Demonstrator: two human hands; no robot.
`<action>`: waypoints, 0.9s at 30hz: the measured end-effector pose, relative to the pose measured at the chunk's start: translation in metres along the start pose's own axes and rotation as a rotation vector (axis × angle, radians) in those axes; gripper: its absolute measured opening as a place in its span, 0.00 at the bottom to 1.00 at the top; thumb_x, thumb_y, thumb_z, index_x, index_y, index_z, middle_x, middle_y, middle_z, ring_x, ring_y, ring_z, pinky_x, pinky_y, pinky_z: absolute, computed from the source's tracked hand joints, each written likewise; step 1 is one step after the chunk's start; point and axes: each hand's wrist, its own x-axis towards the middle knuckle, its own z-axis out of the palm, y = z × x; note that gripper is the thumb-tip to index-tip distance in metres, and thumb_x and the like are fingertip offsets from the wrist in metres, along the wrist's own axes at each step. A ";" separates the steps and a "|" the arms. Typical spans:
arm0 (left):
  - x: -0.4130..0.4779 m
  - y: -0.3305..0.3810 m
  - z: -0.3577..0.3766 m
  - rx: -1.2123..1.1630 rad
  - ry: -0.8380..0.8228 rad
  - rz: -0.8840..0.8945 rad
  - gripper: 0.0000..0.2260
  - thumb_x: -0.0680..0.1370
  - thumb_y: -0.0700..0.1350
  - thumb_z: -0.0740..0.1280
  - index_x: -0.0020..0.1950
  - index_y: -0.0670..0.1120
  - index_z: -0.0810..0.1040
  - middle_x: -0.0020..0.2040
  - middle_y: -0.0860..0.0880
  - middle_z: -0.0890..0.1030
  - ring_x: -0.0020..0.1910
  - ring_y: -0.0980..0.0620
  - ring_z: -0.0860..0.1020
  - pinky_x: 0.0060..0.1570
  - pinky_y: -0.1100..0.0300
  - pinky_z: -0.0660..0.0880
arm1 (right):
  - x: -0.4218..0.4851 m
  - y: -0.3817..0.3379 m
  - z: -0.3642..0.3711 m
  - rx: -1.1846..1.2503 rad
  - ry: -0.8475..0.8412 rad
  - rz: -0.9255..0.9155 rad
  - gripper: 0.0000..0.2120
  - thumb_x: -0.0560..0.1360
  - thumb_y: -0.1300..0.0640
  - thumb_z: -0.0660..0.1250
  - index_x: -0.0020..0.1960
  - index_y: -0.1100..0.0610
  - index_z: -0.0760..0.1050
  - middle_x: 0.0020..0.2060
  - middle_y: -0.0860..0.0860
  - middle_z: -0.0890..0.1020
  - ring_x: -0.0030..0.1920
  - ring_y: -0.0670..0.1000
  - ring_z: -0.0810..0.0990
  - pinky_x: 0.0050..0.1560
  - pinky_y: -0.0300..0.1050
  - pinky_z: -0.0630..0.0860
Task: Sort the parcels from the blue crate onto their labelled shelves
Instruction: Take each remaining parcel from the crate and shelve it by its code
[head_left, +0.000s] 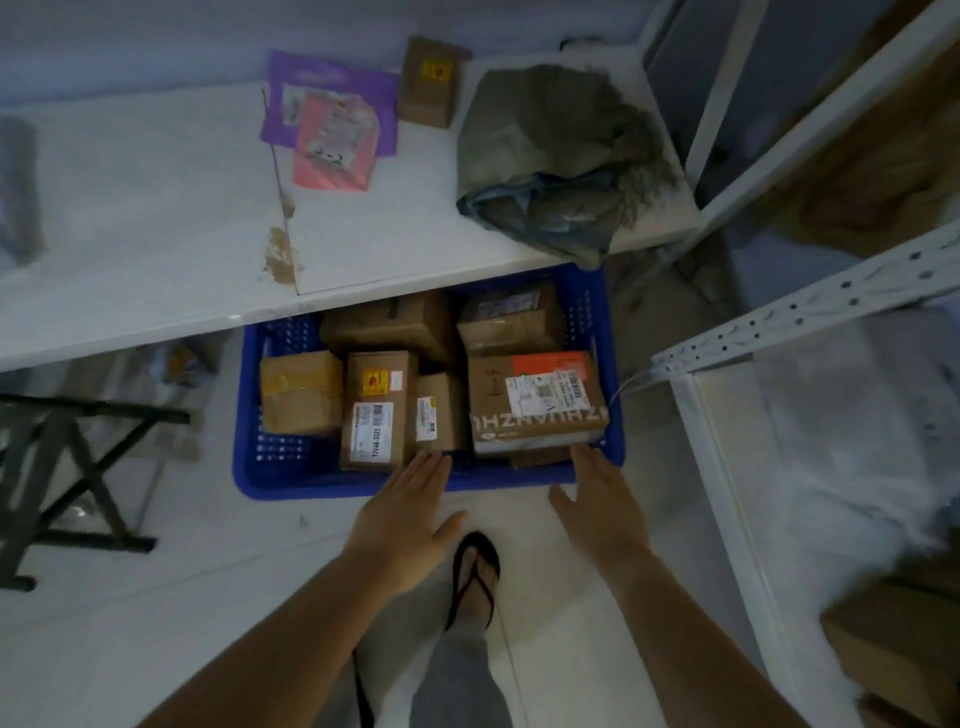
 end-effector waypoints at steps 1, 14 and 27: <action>0.021 -0.001 0.011 -0.041 -0.003 -0.033 0.32 0.79 0.62 0.51 0.77 0.51 0.42 0.78 0.54 0.44 0.76 0.56 0.44 0.73 0.58 0.48 | 0.019 0.012 0.005 -0.007 0.005 0.006 0.31 0.78 0.50 0.61 0.77 0.53 0.53 0.75 0.51 0.61 0.74 0.51 0.60 0.73 0.48 0.62; 0.207 0.015 0.083 -0.827 0.077 -0.337 0.36 0.77 0.57 0.61 0.77 0.48 0.44 0.72 0.47 0.67 0.67 0.44 0.70 0.66 0.46 0.68 | 0.173 0.070 0.059 0.469 0.180 0.274 0.23 0.78 0.55 0.61 0.71 0.56 0.61 0.66 0.53 0.67 0.62 0.56 0.74 0.62 0.56 0.74; 0.197 0.018 0.059 -1.322 0.065 -0.784 0.13 0.77 0.32 0.62 0.60 0.37 0.64 0.53 0.40 0.75 0.52 0.43 0.77 0.48 0.52 0.75 | 0.182 0.072 0.048 1.291 0.102 0.498 0.22 0.71 0.59 0.70 0.60 0.50 0.64 0.48 0.48 0.77 0.45 0.48 0.77 0.38 0.44 0.71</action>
